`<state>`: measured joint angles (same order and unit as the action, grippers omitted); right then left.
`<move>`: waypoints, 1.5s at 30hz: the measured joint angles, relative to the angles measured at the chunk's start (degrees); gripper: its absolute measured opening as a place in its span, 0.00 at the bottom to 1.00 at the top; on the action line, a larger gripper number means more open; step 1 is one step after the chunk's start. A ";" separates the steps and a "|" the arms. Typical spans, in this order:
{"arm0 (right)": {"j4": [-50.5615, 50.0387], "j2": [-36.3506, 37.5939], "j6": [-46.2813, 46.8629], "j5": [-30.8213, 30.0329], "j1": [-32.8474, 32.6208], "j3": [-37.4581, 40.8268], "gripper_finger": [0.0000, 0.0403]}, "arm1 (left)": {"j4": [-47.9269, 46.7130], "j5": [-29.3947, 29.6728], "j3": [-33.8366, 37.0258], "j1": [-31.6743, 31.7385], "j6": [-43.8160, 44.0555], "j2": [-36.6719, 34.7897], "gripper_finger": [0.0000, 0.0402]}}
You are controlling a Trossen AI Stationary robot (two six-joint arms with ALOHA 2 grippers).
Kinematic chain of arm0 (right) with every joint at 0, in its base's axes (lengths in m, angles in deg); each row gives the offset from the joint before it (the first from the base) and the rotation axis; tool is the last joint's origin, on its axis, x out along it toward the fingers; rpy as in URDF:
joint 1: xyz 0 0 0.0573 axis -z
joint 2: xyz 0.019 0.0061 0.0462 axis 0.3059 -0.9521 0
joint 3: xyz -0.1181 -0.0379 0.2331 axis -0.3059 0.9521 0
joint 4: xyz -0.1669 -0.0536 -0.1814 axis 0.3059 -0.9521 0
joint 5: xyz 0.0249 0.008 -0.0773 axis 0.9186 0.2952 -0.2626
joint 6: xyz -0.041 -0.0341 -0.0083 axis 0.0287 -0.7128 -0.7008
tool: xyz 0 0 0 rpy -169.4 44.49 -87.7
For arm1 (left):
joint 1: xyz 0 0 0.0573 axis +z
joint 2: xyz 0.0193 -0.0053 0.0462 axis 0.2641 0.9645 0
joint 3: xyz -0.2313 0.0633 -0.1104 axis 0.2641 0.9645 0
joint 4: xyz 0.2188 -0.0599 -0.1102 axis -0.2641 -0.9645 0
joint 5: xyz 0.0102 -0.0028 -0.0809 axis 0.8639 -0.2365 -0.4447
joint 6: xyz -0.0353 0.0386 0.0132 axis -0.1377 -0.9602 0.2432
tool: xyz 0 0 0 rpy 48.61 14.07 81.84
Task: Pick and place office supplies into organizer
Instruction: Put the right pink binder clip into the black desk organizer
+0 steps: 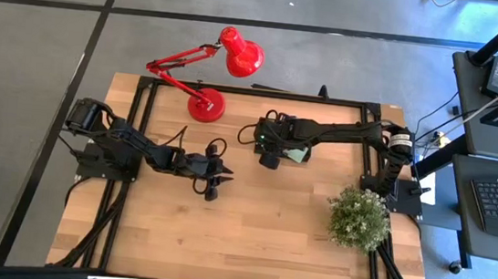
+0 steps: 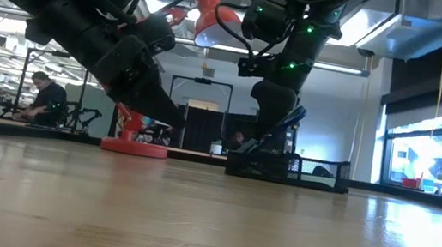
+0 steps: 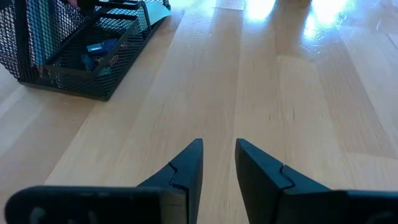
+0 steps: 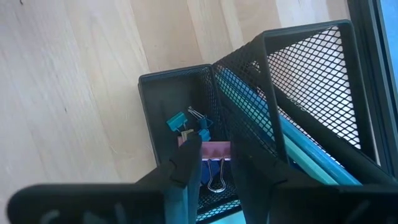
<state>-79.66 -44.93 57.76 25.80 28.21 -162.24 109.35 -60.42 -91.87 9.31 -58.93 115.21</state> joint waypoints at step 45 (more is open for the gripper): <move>1.51 -4.94 0.81 1.79 -0.04 -0.11 0.22 | -0.68 -0.02 0.00 0.00 0.11 0.00 0.22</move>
<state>-78.15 -49.87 58.57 27.59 28.16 -162.35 108.67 -60.45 -91.87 9.31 -58.82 115.21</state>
